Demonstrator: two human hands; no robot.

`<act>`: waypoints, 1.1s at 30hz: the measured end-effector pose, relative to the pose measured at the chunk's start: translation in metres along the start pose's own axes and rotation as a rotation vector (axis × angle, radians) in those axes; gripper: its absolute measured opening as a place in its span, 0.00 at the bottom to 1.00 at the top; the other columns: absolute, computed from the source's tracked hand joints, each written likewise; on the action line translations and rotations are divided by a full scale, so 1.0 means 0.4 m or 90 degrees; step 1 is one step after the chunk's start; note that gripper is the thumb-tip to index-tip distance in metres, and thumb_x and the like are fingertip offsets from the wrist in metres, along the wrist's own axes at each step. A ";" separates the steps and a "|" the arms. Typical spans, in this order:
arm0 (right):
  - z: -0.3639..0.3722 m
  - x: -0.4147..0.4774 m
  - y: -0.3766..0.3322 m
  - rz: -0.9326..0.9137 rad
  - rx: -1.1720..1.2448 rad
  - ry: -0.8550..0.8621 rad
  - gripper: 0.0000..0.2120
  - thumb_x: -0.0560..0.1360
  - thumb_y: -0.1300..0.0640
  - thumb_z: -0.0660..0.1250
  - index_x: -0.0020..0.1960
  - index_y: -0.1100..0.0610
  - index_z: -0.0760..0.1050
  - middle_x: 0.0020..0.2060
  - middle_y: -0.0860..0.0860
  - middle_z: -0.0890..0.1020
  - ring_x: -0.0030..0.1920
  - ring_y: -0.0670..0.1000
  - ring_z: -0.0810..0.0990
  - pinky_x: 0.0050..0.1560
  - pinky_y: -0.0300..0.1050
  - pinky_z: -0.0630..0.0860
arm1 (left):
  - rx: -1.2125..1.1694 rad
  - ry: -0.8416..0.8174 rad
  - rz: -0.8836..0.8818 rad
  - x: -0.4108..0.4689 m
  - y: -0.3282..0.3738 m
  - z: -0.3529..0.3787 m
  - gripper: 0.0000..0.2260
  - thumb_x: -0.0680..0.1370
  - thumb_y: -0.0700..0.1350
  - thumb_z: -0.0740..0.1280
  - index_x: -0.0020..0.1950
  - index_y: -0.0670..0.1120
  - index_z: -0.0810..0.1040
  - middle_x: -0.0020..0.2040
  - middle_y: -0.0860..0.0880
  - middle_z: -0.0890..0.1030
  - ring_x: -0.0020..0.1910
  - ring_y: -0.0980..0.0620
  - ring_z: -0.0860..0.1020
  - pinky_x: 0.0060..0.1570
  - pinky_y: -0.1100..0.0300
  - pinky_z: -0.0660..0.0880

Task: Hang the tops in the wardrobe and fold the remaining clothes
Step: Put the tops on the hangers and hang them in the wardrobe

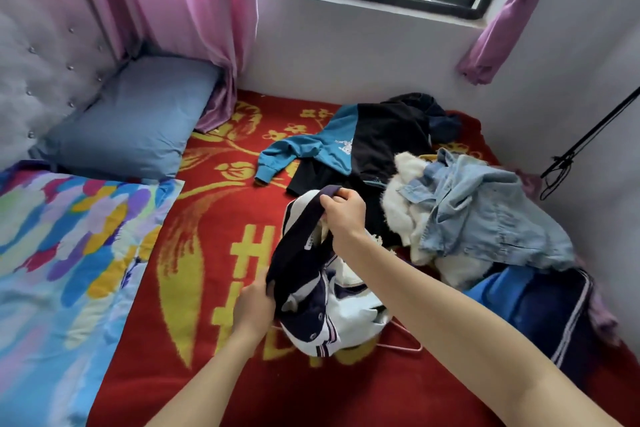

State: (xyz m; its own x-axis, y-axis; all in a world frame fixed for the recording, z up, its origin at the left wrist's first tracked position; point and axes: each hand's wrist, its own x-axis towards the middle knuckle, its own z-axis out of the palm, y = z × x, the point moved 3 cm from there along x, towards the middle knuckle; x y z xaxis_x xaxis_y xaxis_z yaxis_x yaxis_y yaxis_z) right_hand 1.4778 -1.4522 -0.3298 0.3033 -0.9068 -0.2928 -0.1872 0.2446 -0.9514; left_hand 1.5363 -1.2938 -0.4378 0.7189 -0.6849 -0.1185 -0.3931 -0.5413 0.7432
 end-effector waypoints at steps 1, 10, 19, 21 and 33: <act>-0.023 0.007 0.010 0.003 0.004 -0.012 0.14 0.74 0.67 0.62 0.59 0.63 0.71 0.44 0.55 0.80 0.46 0.53 0.79 0.50 0.46 0.76 | -0.004 0.000 -0.009 -0.001 -0.001 -0.004 0.14 0.81 0.41 0.56 0.66 0.47 0.73 0.37 0.45 0.80 0.32 0.44 0.76 0.27 0.57 0.63; -0.165 0.031 0.186 -0.009 -0.233 -0.054 0.27 0.73 0.72 0.58 0.71 0.66 0.60 0.63 0.61 0.72 0.62 0.58 0.72 0.46 0.35 0.66 | 0.163 0.034 0.107 -0.034 0.025 -0.084 0.16 0.80 0.40 0.59 0.69 0.46 0.70 0.39 0.39 0.81 0.39 0.36 0.78 0.33 0.53 0.64; -0.036 0.046 0.195 -0.010 -0.328 -0.250 0.37 0.75 0.55 0.68 0.76 0.59 0.51 0.67 0.56 0.68 0.68 0.55 0.67 0.61 0.45 0.67 | 0.262 0.023 0.141 -0.079 0.033 -0.142 0.11 0.80 0.43 0.55 0.54 0.39 0.74 0.41 0.37 0.80 0.43 0.34 0.77 0.33 0.54 0.62; 0.010 0.040 0.207 -0.015 -0.369 -0.288 0.38 0.74 0.54 0.68 0.77 0.58 0.51 0.64 0.55 0.70 0.63 0.53 0.70 0.54 0.41 0.70 | 0.269 0.021 0.148 -0.098 0.032 -0.149 0.16 0.76 0.45 0.52 0.52 0.39 0.75 0.41 0.38 0.80 0.41 0.35 0.77 0.33 0.55 0.61; 0.177 -0.008 0.247 -0.220 -0.668 -0.368 0.12 0.74 0.59 0.62 0.56 0.61 0.75 0.53 0.60 0.81 0.54 0.60 0.78 0.45 0.47 0.71 | 0.208 0.008 0.129 -0.209 0.020 -0.216 0.07 0.70 0.42 0.52 0.41 0.55 0.61 0.36 0.41 0.77 0.38 0.37 0.73 0.32 0.54 0.63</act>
State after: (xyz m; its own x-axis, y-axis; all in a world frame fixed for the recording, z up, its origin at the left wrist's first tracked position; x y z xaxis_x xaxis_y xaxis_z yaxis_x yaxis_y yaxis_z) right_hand 1.5243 -1.4006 -0.4297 0.8013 -0.5204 -0.2951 -0.5906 -0.6094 -0.5289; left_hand 1.5226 -1.1987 -0.3652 0.6144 -0.7888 0.0182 -0.6884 -0.5246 0.5009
